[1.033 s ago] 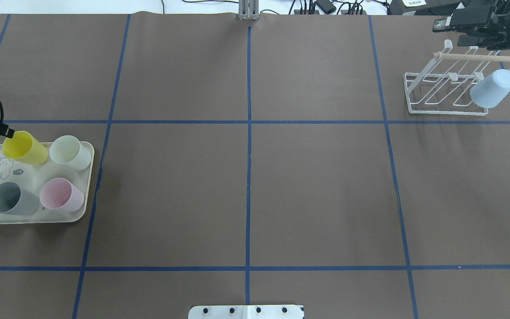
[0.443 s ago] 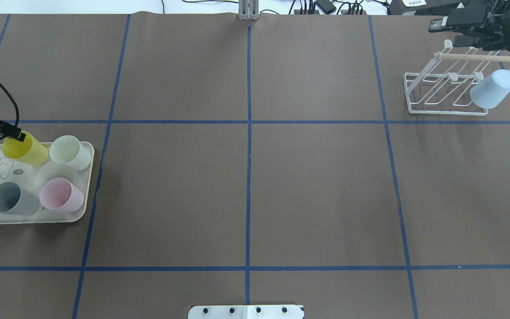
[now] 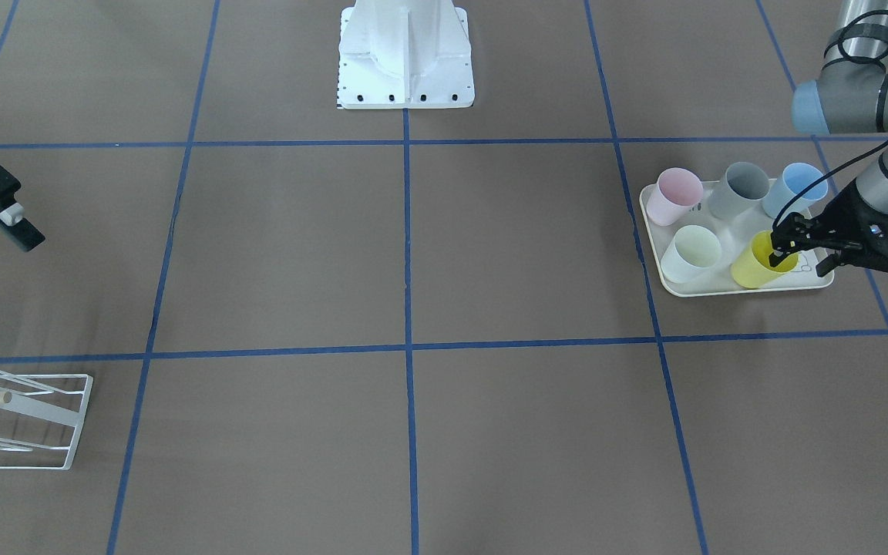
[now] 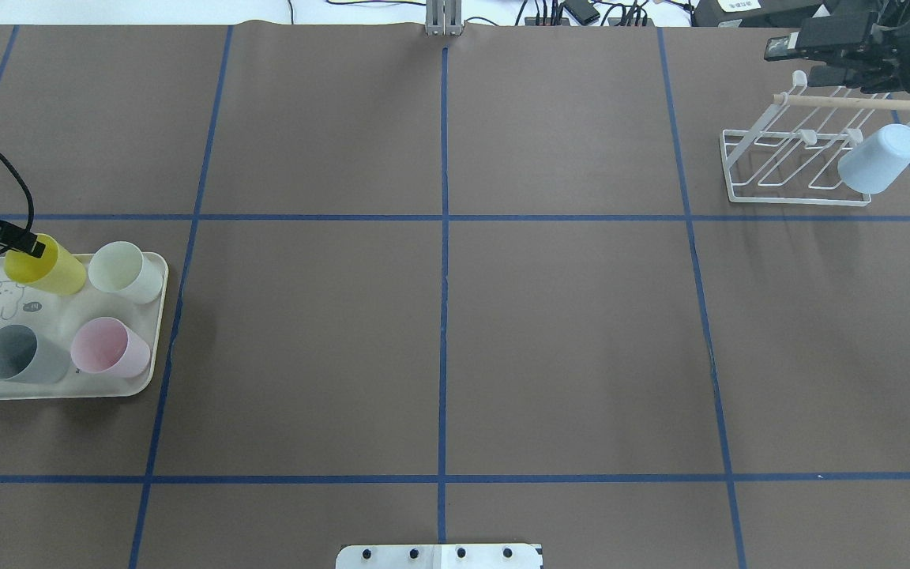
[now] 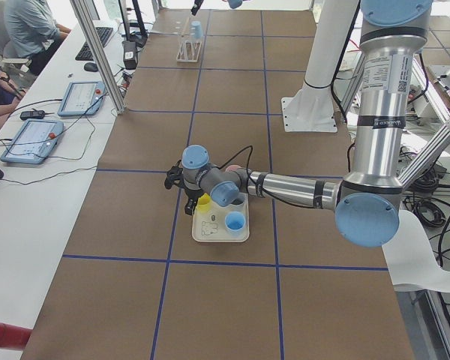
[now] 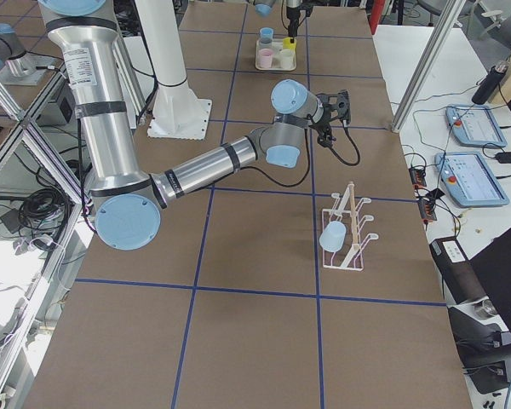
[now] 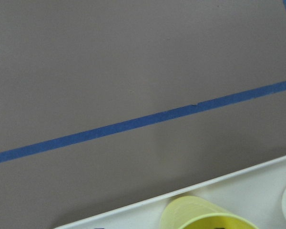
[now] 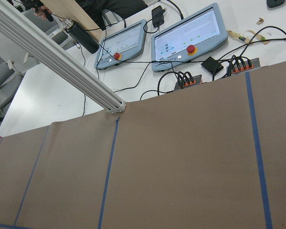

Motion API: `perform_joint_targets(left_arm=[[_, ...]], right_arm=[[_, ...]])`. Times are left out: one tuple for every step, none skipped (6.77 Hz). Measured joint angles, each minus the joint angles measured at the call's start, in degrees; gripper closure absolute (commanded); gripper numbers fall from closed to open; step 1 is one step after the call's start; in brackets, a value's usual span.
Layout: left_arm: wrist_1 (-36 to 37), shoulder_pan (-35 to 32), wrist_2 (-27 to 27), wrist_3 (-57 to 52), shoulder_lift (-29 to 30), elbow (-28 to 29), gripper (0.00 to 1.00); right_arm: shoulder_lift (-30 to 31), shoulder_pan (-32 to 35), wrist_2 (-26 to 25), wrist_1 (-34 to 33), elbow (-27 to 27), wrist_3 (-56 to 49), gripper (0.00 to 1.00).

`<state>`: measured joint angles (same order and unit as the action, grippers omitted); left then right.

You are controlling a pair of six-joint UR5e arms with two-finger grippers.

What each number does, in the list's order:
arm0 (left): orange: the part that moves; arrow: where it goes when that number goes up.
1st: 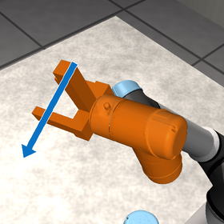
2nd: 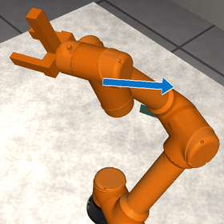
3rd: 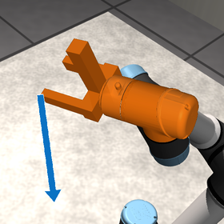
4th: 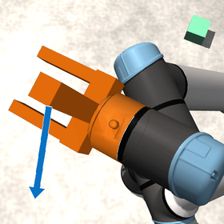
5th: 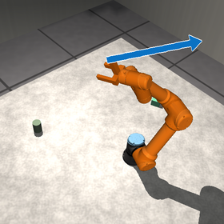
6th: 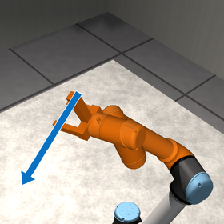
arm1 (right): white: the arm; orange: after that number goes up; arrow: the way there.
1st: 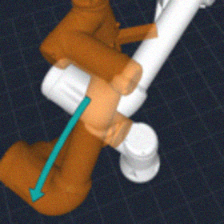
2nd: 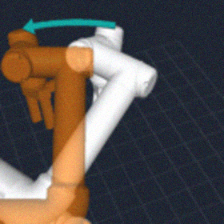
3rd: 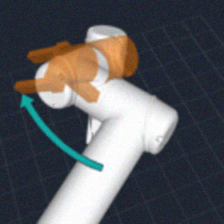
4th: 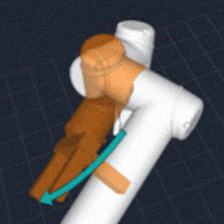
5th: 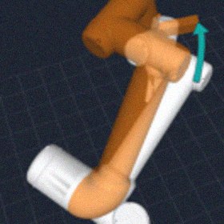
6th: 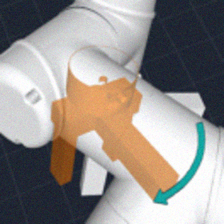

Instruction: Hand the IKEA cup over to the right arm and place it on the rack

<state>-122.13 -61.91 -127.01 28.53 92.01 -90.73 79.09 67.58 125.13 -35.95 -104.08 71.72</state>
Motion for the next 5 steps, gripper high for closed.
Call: perform_joint_targets(left_arm=[[0.08,0.06,-0.07,-0.03,-0.19,0.00,0.60],[0.12,0.09,-0.13,-0.05,-0.47,-0.06,0.88],[0.16,0.12,-0.16,-0.05,-0.74,-0.09,1.00],[0.22,0.06,-0.17,-0.05,-0.94,-0.41,1.00],[0.64,-0.05,-0.17,0.10,-1.88,-1.95,1.00]], right_arm=[[0.01,0.01,0.08,0.00,0.00,0.00,0.00],[0.03,0.01,0.11,0.00,0.00,0.00,0.00],[0.10,0.01,0.11,0.00,0.01,0.00,0.00],[0.14,0.01,0.12,0.00,0.04,0.00,0.00],[0.16,0.01,0.12,0.00,0.07,0.00,0.00]])
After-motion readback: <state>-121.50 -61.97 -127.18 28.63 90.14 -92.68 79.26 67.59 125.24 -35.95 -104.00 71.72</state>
